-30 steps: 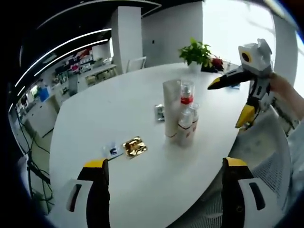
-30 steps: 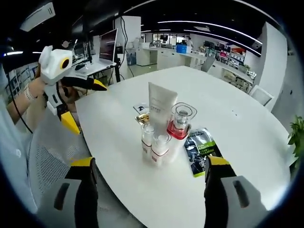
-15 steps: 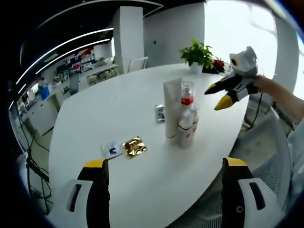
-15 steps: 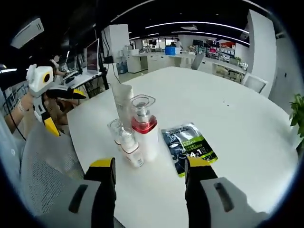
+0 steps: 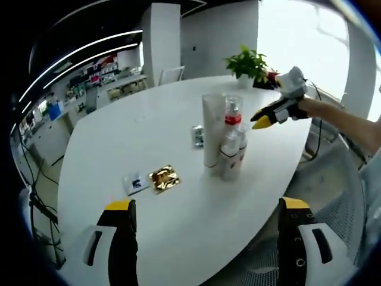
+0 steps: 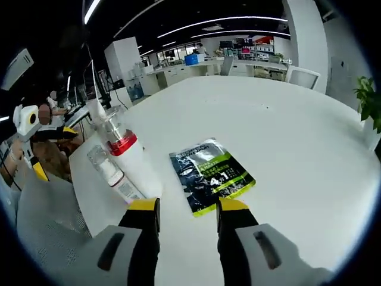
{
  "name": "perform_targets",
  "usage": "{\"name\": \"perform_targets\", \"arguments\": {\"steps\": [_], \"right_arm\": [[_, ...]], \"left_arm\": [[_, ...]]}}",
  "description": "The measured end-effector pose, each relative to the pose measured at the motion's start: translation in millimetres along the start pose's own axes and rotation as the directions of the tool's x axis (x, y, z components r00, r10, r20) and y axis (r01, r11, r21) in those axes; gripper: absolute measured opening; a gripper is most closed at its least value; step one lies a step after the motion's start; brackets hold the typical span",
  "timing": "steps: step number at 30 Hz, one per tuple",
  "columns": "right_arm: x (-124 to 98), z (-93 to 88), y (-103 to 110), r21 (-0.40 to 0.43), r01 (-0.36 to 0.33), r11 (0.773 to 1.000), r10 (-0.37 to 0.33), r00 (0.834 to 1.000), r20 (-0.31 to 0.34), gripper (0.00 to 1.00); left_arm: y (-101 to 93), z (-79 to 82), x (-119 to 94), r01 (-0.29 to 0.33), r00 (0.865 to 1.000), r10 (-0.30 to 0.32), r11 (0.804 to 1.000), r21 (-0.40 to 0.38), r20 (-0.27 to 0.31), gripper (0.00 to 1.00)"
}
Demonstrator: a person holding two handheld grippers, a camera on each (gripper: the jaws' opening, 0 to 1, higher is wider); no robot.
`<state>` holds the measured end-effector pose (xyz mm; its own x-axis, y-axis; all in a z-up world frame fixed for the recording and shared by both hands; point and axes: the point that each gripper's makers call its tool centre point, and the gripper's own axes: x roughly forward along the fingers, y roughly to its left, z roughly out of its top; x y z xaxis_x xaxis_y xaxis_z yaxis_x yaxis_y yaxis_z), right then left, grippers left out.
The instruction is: Arrange the skincare products in the storage area until every visible bottle or jar stands upright without overlapping.
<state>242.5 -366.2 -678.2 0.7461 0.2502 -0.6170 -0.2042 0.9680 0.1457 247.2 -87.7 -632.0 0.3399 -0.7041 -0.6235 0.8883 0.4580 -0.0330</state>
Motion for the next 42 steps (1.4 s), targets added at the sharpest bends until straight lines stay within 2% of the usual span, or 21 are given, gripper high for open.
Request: {"name": "perform_targets", "arguments": {"steps": [7,12,20,28,33,35,42], "right_arm": [[12.6,-4.6,-26.3,0.033,0.026,0.999,-0.025,0.999,-0.027,0.35],[27.1,-8.9,-43.8,0.089,0.037,0.995,-0.033,0.999,-0.038,0.34],[46.5,-15.9,-56.4,0.147,0.053,0.988,-0.046,0.998,-0.048,0.33],[52.9,-17.7,-68.4,0.175,0.076,0.982,-0.068,0.996,-0.055,0.33],[55.9,-15.5,-73.3,0.187,0.078,0.979,-0.07,0.996,-0.048,0.32],[56.5,-14.8,-73.4,0.187,0.076,0.979,-0.068,0.997,-0.045,0.32],[57.8,-14.0,-73.9,0.194,0.075,0.978,-0.072,0.997,-0.023,0.33]], "left_arm": [[-2.1,-2.8,2.6,0.007,1.0,-0.008,1.0,-0.014,-0.01,0.97],[0.0,-3.7,3.1,0.007,1.0,-0.007,1.0,-0.018,-0.018,0.97],[5.5,-8.9,6.7,0.012,0.999,-0.013,0.999,-0.042,-0.035,0.95],[8.5,-9.9,14.2,0.024,0.998,-0.027,0.998,-0.05,-0.048,0.93],[13.9,-8.4,23.1,0.053,0.997,-0.056,0.997,-0.052,-0.056,0.86],[20.5,-5.0,28.3,0.054,0.997,-0.056,0.998,-0.039,-0.061,0.8],[48.5,19.9,57.5,0.072,0.997,-0.072,0.997,-0.008,-0.026,0.61]]}}
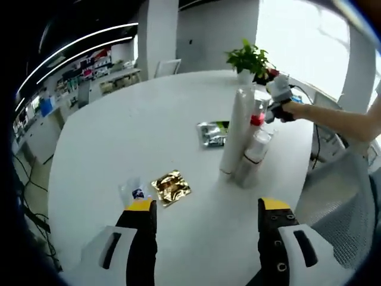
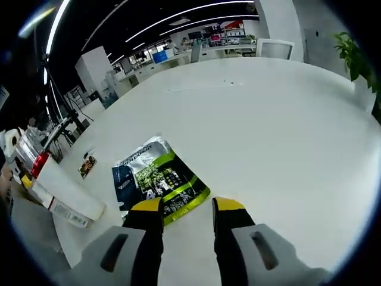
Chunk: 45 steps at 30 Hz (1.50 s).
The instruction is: Arrange the skincare products in the storage area until every visible bottle or jar stands upright without overlapping.
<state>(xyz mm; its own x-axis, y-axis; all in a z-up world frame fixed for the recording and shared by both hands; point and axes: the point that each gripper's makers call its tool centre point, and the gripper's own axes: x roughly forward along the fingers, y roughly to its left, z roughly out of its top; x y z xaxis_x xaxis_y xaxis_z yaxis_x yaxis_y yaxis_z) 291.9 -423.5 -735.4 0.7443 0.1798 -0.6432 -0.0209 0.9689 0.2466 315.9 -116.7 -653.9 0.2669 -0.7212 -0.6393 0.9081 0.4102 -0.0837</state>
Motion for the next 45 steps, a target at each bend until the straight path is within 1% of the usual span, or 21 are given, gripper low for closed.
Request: {"name": "perform_targets", "arguments": {"steps": [3,5,8,10,12,15,17,20,21,22,23,24,26,27,28,29,34,36,39,41,45], "right_arm": [[0.2,0.3,0.4,0.007,-0.003,1.0,0.003,1.0,0.006,0.34],[0.3,0.1,0.7,0.005,-0.001,1.0,0.001,1.0,0.004,0.34],[0.5,-0.7,4.1,-0.006,-0.009,1.0,0.009,1.0,-0.001,0.35],[0.5,-0.7,4.0,-0.01,-0.001,1.0,0.001,1.0,0.002,0.36],[0.8,-1.1,3.5,-0.012,0.004,1.0,-0.004,1.0,0.003,0.36],[1.5,-0.8,3.2,-0.011,0.006,1.0,-0.006,1.0,0.013,0.36],[1.5,-1.2,5.1,-0.014,0.005,1.0,-0.005,1.0,0.017,0.36],[1.3,-1.4,8.4,-0.041,0.011,0.999,-0.01,1.0,0.017,0.37],[1.3,-1.2,8.1,-0.046,0.015,0.999,-0.014,1.0,0.018,0.38],[1.2,-1.1,7.6,-0.046,0.017,0.999,-0.016,1.0,0.02,0.37],[1.2,-0.8,7.3,-0.045,0.017,0.999,-0.016,1.0,0.022,0.37],[1.4,-0.1,7.6,-0.041,0.014,0.999,-0.013,1.0,0.028,0.37],[1.2,-0.2,7.8,-0.039,0.017,0.999,-0.016,0.999,0.032,0.37],[0.5,-0.7,9.1,-0.046,0.022,0.999,-0.02,0.999,0.032,0.37],[-0.2,-1.5,10.0,-0.054,0.025,0.998,-0.023,0.999,0.03,0.38],[-0.9,-2.5,12.3,-0.071,0.022,0.997,-0.02,0.999,0.027,0.38],[-2.0,-3.3,17.2,-0.094,0.021,0.995,-0.019,0.999,0.028,0.38],[-1.5,-2.8,17.7,-0.099,0.024,0.995,-0.021,0.999,0.032,0.38],[-1.5,-2.2,17.6,-0.099,0.028,0.995,-0.024,0.999,0.045,0.38],[-2.2,-2.4,17.3,-0.095,0.031,0.995,-0.026,0.998,0.051,0.38],[-3.0,-4.8,19.9,-0.128,0.033,0.991,-0.026,0.998,0.052,0.39]], "left_arm": [[6.3,6.5,15.0,0.018,1.0,-0.018,0.999,0.044,-0.009,0.49],[9.0,6.6,25.9,0.032,0.999,-0.031,0.999,0.04,-0.034,0.45],[10.0,9.6,40.4,0.051,0.998,-0.05,0.998,0.041,-0.031,0.42],[13.9,10.9,51.5,0.045,0.999,-0.045,0.999,0.011,-0.022,0.41],[18.6,10.2,61.5,0.038,0.999,-0.038,0.999,-0.015,-0.027,0.35],[25.3,12.8,74.8,0.03,0.999,-0.031,0.998,-0.064,-0.019,0.28],[26.0,16.2,84.1,0.045,0.999,-0.047,0.993,-0.109,-0.014,0.25],[22.0,25.6,94.9,0.078,0.997,-0.078,0.989,-0.126,0.005,0.23],[16.3,30.2,99.1,0.114,0.993,-0.113,0.983,-0.142,0.013,0.22],[13.2,33.1,102.2,0.135,0.991,-0.133,0.978,-0.16,0.021,0.21],[10.2,34.8,105.7,0.152,0.988,-0.151,0.971,-0.183,0.02,0.2],[8.0,36.4,110.8,0.166,0.986,-0.166,0.968,-0.187,0.015,0.21],[6.9,37.8,118.1,0.16,0.987,-0.163,0.972,-0.17,0.0,0.2],[4.7,39.1,122.6,0.163,0.986,-0.166,0.976,-0.144,-0.007,0.21],[3.1,40.1,125.8,0.172,0.985,-0.175,0.975,-0.142,-0.01,0.21],[0.8,40.9,129.9,0.186,0.981,-0.191,0.971,-0.151,-0.017,0.21],[-3.5,50.3,145.4,0.229,0.972,-0.235,0.949,-0.217,0.0,0.2],[-6.1,52.4,150.8,0.241,0.969,-0.248,0.943,-0.229,-0.004,0.19],[-10.3,53.0,156.1,0.249,0.966,-0.259,0.942,-0.224,-0.018,0.2],[-13.8,50.3,158.9,0.259,0.961,-0.275,0.938,-0.228,-0.041,0.2],[-17.0,49.2,164.2,0.259,0.959,-0.278,0.938,-0.229,-0.054,0.23]]}}
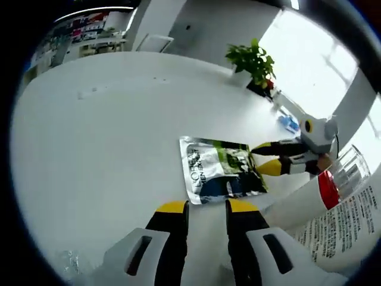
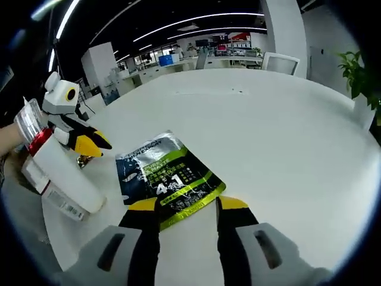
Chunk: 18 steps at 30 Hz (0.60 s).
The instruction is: Arrange the skincare products in the storage area until every visible bottle or jar stands upright without overlapping.
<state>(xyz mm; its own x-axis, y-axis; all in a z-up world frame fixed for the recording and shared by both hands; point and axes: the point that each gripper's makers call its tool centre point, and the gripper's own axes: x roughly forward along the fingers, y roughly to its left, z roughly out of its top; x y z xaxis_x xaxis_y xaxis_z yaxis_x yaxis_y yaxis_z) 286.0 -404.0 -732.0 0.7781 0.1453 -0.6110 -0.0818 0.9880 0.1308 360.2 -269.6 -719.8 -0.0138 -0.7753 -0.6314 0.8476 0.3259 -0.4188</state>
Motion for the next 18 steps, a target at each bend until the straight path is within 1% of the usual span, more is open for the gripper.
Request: {"name": "perform_targets", "arguments": {"steps": [4,8,11,12,18], "right_arm": [[-0.4,-0.1,0.7,-0.002,0.001,1.0,-0.001,1.0,0.005,0.39],[0.3,-0.8,-0.8,-0.037,0.014,0.999,-0.014,1.0,-0.007,0.37],[1.9,-1.6,-0.5,-0.069,0.019,0.997,-0.02,1.0,-0.012,0.37],[2.4,-2.3,-1.0,-0.096,0.026,0.995,-0.027,0.999,-0.017,0.37],[5.9,-2.3,-1.5,-0.121,0.021,0.992,-0.023,1.0,-0.015,0.38]], "left_arm": [[0.1,-1.7,4.4,0.003,1.0,-0.003,1.0,-0.007,-0.015,0.23],[-2.8,-3.4,8.6,0.025,0.999,-0.026,0.999,-0.034,-0.026,0.21],[-1.9,-5.0,10.8,0.019,0.999,-0.02,0.999,-0.031,-0.034,0.22],[-1.9,-5.4,11.3,0.017,0.999,-0.018,0.999,-0.032,-0.035,0.22],[-0.8,-4.1,15.1,0.023,0.999,-0.025,0.999,-0.048,-0.036,0.22]]}}
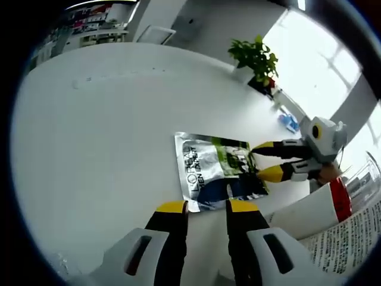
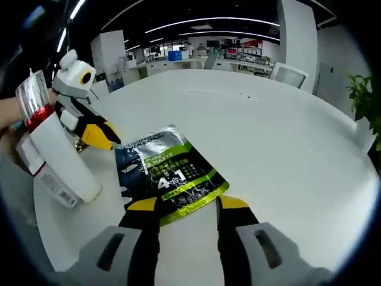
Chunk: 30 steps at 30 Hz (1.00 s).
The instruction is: Arrange the skincare products in the storage area until every visible bottle or jar stands upright without overlapping.
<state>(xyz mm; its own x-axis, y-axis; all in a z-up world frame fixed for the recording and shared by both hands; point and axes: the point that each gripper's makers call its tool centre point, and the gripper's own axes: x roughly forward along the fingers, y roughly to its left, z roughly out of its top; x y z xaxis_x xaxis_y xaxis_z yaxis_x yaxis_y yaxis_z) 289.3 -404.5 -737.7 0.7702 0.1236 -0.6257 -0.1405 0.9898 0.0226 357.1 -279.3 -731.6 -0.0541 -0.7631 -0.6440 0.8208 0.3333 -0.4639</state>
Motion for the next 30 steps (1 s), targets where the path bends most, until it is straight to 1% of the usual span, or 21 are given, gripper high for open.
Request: {"name": "perform_targets", "arguments": {"steps": [4,6,7,8,9,12,16,19,21,22,24,28,30], "right_arm": [[0.5,-0.5,-0.7,-0.002,0.0,1.0,0.0,1.0,0.01,0.38],[0.6,-1.3,-1.3,0.0,0.001,1.0,-0.001,1.0,0.025,0.38],[0.6,-1.4,-0.9,0.003,0.002,1.0,-0.002,1.0,0.03,0.38],[0.7,-1.1,-0.7,0.004,0.003,1.0,-0.003,0.999,0.035,0.38],[1.3,-0.9,-0.4,0.004,0.003,1.0,-0.004,0.999,0.036,0.38],[2.0,-0.9,-0.9,0.005,0.004,1.0,-0.004,0.999,0.034,0.38],[4.3,-0.1,3.1,0.007,-0.006,1.0,0.006,0.999,0.047,0.34],[5.3,0.8,5.1,0.001,-0.004,1.0,0.004,0.999,0.044,0.34],[5.0,0.7,4.9,0.006,-0.006,1.0,0.006,0.999,0.045,0.34],[4.9,0.7,5.0,0.007,-0.008,1.0,0.007,0.999,0.048,0.34],[5.0,0.8,5.6,0.01,-0.008,1.0,0.007,0.999,0.051,0.34],[4.9,0.7,6.4,0.013,-0.009,1.0,0.008,0.998,0.059,0.34],[4.8,0.7,6.2,0.013,-0.008,1.0,0.007,0.998,0.06,0.34]], "left_arm": [[4.7,0.5,2.5,0.005,1.0,-0.005,0.999,-0.037,0.007,0.21],[8.6,3.6,1.3,0.003,1.0,-0.002,0.999,-0.052,0.015,0.18],[10.2,5.8,0.5,-0.001,1.0,0.003,0.998,-0.064,0.023,0.19],[11.0,6.4,-0.7,-0.007,1.0,0.009,0.998,-0.06,0.028,0.21],[11.1,5.2,-0.8,-0.008,1.0,0.009,0.998,-0.057,0.02,0.24],[9.9,1.1,-1.3,-0.008,1.0,0.008,0.999,-0.046,0.004,0.24],[8.0,1.3,2.8,0.0,1.0,0.001,0.998,-0.062,0.014,0.23],[5.5,2.6,4.7,0.009,1.0,-0.008,0.997,-0.071,0.023,0.25],[6.5,3.4,5.5,0.017,0.999,-0.014,0.995,-0.1,0.033,0.24],[4.2,4.3,5.5,0.033,0.999,-0.026,0.987,-0.158,0.046,0.25],[-0.1,7.4,5.6,0.072,0.996,-0.059,0.977,-0.199,0.072,0.25],[1.4,5.0,5.5,0.06,0.997,-0.051,0.983,-0.173,0.056,0.2],[1.6,3.9,6.4,0.065,0.997,-0.054,0.979,-0.194,0.058,0.21]]}}
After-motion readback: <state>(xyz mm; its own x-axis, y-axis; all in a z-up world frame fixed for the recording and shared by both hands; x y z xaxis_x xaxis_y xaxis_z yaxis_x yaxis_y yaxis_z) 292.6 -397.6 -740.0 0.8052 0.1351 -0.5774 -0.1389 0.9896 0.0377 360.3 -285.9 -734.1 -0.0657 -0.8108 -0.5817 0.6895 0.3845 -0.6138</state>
